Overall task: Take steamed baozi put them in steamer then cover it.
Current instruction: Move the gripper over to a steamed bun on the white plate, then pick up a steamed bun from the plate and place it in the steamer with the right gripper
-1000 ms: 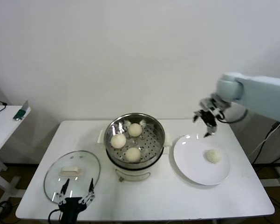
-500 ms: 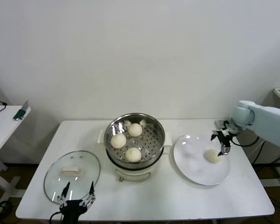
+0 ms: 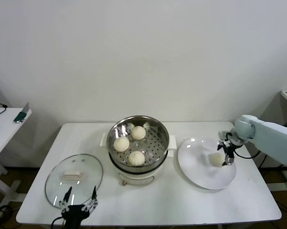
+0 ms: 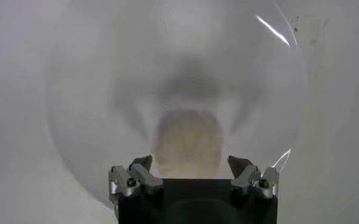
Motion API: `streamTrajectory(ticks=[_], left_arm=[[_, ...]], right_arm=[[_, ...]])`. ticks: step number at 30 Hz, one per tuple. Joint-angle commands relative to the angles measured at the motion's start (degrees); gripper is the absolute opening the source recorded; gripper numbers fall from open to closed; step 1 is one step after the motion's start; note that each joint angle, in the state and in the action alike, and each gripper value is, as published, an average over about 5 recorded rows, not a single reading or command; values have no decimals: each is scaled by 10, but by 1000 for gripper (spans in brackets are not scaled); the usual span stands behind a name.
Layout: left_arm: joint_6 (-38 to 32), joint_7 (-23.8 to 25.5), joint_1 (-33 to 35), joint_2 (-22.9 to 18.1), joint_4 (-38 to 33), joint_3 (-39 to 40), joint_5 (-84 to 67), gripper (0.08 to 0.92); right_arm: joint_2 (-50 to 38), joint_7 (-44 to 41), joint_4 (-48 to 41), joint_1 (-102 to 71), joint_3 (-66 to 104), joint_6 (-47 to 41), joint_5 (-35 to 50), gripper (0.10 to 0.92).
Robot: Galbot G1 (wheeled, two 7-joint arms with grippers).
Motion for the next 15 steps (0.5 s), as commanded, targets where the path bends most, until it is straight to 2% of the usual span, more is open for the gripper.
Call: streamTrajectory(ticks=[1,7,15], left_arm=[[1,0,-1,0,0,0,-1,823],[1,-1,0,0,-1,2,0,823],[2,-1,1,1,-6,7,1,823]], right_arm=[[14,4,-26,-33,32,-3,-13,810],[6,-5,-7,-21,27,-5,-12,697],[-9,-24,36,69,-36,-4,28,687]])
